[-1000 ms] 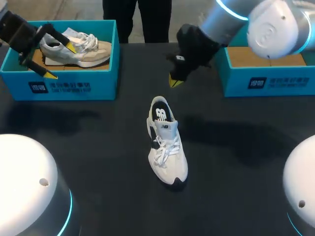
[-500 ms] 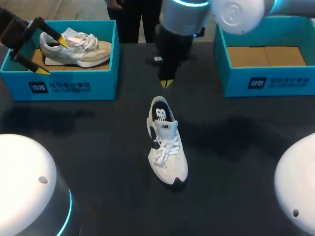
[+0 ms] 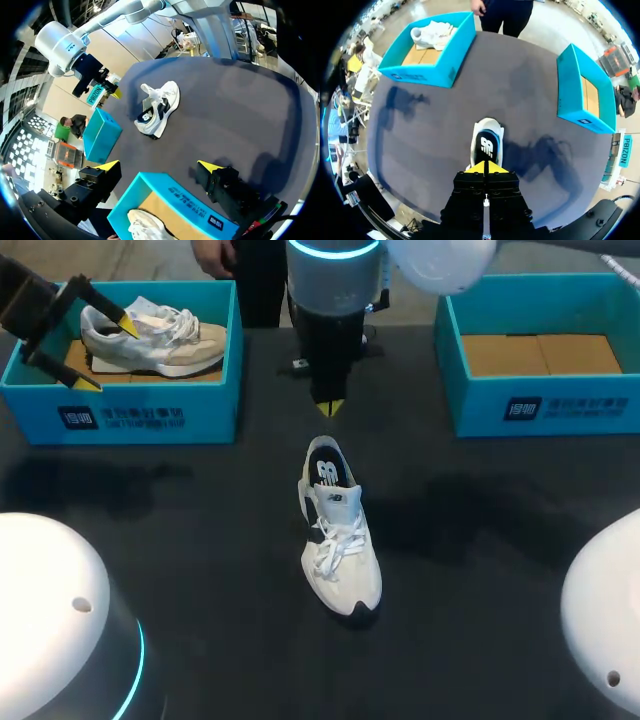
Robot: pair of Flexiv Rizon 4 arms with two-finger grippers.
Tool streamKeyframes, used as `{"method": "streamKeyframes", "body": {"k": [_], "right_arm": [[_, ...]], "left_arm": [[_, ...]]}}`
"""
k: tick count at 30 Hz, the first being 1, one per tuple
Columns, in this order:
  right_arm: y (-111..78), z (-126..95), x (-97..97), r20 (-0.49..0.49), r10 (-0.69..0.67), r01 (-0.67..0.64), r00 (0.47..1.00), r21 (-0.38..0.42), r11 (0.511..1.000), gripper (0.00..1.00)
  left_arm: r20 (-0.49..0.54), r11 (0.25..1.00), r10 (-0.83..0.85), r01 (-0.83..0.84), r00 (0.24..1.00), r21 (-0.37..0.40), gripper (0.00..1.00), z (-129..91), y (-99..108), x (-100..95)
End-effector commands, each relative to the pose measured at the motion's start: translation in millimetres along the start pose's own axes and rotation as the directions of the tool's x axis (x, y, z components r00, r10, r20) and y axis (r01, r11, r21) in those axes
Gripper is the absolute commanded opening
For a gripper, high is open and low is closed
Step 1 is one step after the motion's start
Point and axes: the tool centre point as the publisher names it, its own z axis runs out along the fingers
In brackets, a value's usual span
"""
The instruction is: Take the shoe out of the shoebox, open the shoe tongue, remove and reinsert the insole, then place the shoe into the shoebox
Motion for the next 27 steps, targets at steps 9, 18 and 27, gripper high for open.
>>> {"method": "streamKeyframes", "body": {"k": [9, 18, 27], "right_arm": [[-20.3, 62, 7.5, -0.014, 0.031, -0.031, 0.999, 0.017, 0.999, 0.0], [-32.2, 85, 14.0, 0.0, 0.037, -0.036, 0.999, 0.082, 0.996, 0.0], [-46.9, 114, 13.7, 0.009, 0.069, -0.07, 0.998, 0.128, 0.989, 0.0]], "left_arm": [[-0.002, 1.0, 0.001, -0.001, 1.0, -0.002, 1.0, -1, -1, 0.5], [-0.002, 1.0, 0.001, -0.001, 1.0, -0.002, 1.0, -1, -1, 0.5], [-0.002, 1.0, 0.001, -0.001, 1.0, -0.002, 1.0, -1, -1, 0.5]]}}
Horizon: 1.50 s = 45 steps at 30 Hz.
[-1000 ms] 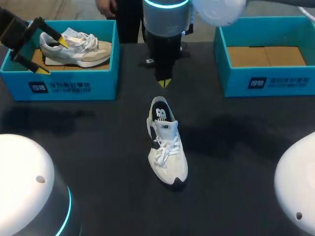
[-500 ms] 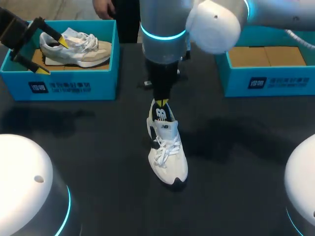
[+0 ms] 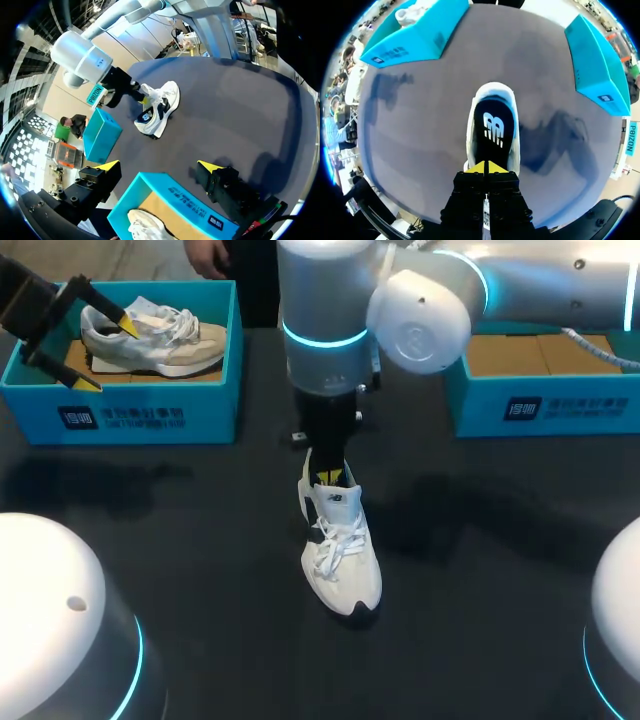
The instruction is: Take the shoe out of the shoebox, open the shoe tongue, remove and reinsert the insole, then place the shoe into the shoebox
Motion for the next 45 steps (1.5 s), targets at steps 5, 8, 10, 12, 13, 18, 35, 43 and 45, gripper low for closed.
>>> {"method": "streamKeyframes", "body": {"k": [5, 8, 10, 12, 13, 18, 35, 43, 45], "right_arm": [[-5.6, 28, -0.5, 0.026, 0.03, -0.031, 0.999, 0.022, 0.999, 0.0], [-8.8, 33, -3.0, 0.021, 0.042, -0.043, 0.999, 0.033, 0.999, 0.0], [-10.6, 39, -3.2, 0.024, 0.047, -0.048, 0.999, 0.048, 0.998, 0.0], [-11.7, 43, -3.2, 0.024, 0.05, -0.051, 0.998, 0.048, 0.998, 0.0], [-12.2, 45, -3.5, 0.028, 0.055, -0.056, 0.998, 0.048, 0.997, 0.0], [-11.6, 57, -6.2, 0.054, 0.075, -0.076, 0.996, 0.023, 0.997, 0.0], [-3.7, 87, -7.7, 0.055, 0.047, -0.048, 0.997, 0.024, 0.999, 0.0], [-6.8, 60, -14.1, 0.09, 0.071, -0.068, 0.993, -0.036, 0.997, 0.0], [-6.7, 54, -14.8, 0.103, 0.072, -0.068, 0.992, -0.05, 0.996, 0.0]], "left_arm": [[-0.002, 1.0, 0.0, 0.0, 1.0, -0.002, 1.0, -1, -1, 0.3], [-0.002, 1.0, 0.0, 0.0, 1.0, -0.002, 1.0, -1, -1, 0.3], [-0.002, 1.0, 0.0, 0.0, 1.0, -0.002, 1.0, -1, -1, 0.3], [-0.002, 1.0, 0.0, 0.0, 1.0, -0.002, 1.0, -1, -1, 0.3], [-0.002, 1.0, 0.0, 0.0, 1.0, -0.002, 1.0, -1, -1, 0.3], [-0.002, 1.0, 0.0, 0.0, 1.0, -0.002, 1.0, -1, -1, 0.3], [-0.002, 1.0, 0.0, 0.0, 1.0, -0.002, 1.0, -1, -1, 0.3], [-0.002, 1.0, 0.0, 0.0, 1.0, -0.002, 1.0, -1, -1, 0.3], [-0.002, 1.0, 0.0, 0.0, 1.0, -0.002, 1.0, -1, -1, 0.3]]}}
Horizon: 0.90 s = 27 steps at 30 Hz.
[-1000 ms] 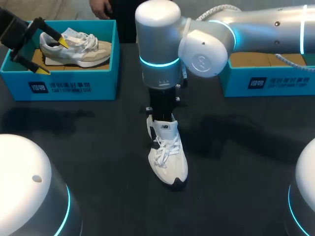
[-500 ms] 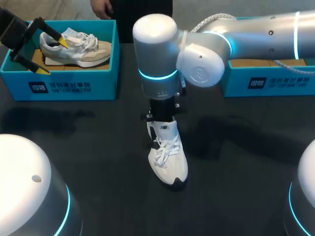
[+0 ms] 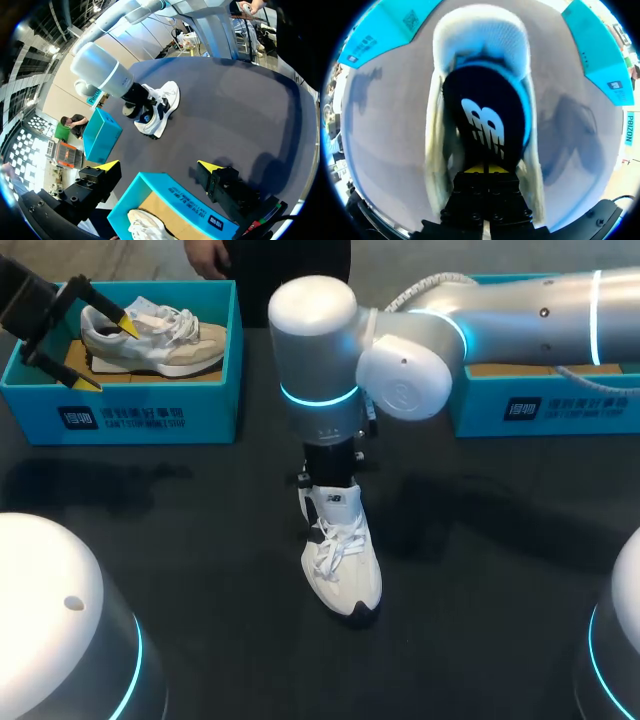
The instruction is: Take the shoe out of the shoebox, open the shoe tongue, remove and reinsert the insole, then place the shoe into the shoebox
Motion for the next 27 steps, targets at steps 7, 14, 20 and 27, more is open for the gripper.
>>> {"method": "streamKeyframes", "body": {"k": [7, 14, 20, 27], "right_arm": [[-0.5, -26, -9.9, 0.058, 0.014, -0.008, 0.998, -0.095, 0.995, 0.0], [12.0, -9, -5.6, 0.085, -0.042, 0.049, 0.995, -0.089, 0.995, 0.0], [15.4, 7, -1.1, 0.077, -0.075, 0.081, 0.994, -0.069, 0.994, 0.0], [19.8, 19, 3.9, 0.045, -0.105, 0.109, 0.993, -0.082, 0.991, 0.0]], "left_arm": [[-0.002, 1.0, 0.0, 0.0, 1.0, -0.002, 1.0, -1, -1, 0.4], [-0.002, 1.0, 0.0, 0.0, 1.0, -0.002, 1.0, -1, -1, 0.4], [-0.002, 1.0, 0.0, 0.0, 1.0, -0.002, 1.0, -1, -1, 0.4], [-0.002, 1.0, 0.0, 0.0, 1.0, -0.002, 1.0, -1, -1, 0.4]]}}
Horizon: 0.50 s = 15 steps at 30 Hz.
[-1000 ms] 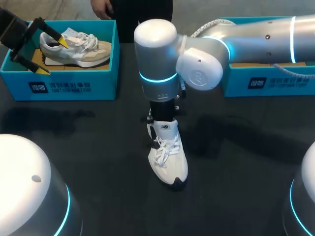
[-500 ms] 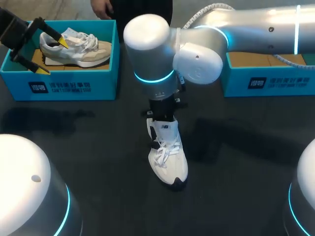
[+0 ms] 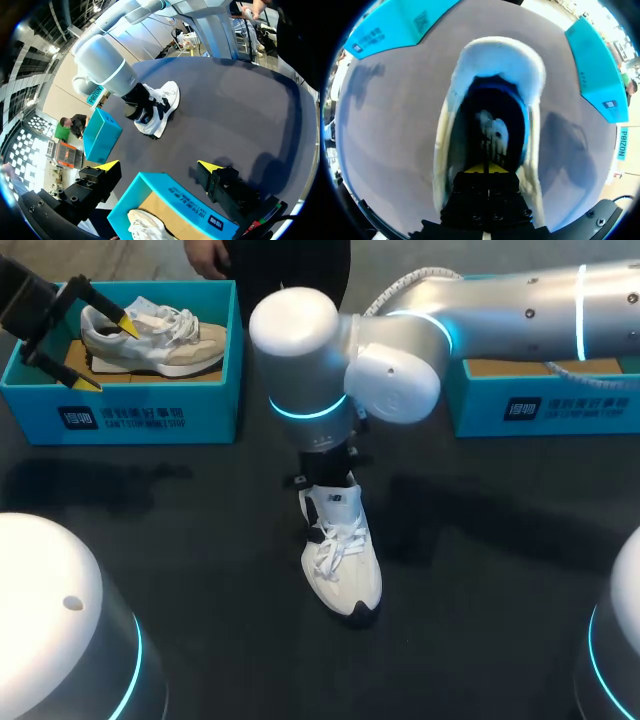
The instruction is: Take the shoe out of the shoebox, open the shoe tongue, remove and reinsert the insole, then place the shoe into the shoebox
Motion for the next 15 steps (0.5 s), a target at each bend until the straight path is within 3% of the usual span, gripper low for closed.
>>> {"method": "streamKeyframes", "body": {"k": [1, 6, 11, 15], "right_arm": [[2.1, 12, 2.8, -0.017, -0.005, 0.005, 1.0, -0.005, 1.0, 0.0], [4.2, 16, 6.3, -0.042, -0.016, 0.016, 0.999, -0.004, 1.0, 0.0], [1.4, -1, 4.4, -0.03, -0.002, 0.001, 1.0, -0.016, 1.0, 0.0], [1.2, -22, -2.6, 0.002, 0.035, -0.035, 0.999, -0.087, 0.996, 0.0]], "left_arm": [[-0.003, 1.0, 0.0, 0.0, 1.0, -0.002, 1.0, -1, -1, 0.3], [-0.003, 1.0, 0.0, 0.0, 1.0, -0.002, 1.0, -1, -1, 0.3], [-0.003, 1.0, 0.0, 0.0, 1.0, -0.002, 1.0, -1, -1, 0.3], [-0.003, 1.0, 0.0, 0.0, 1.0, -0.002, 1.0, -1, -1, 0.3]]}}
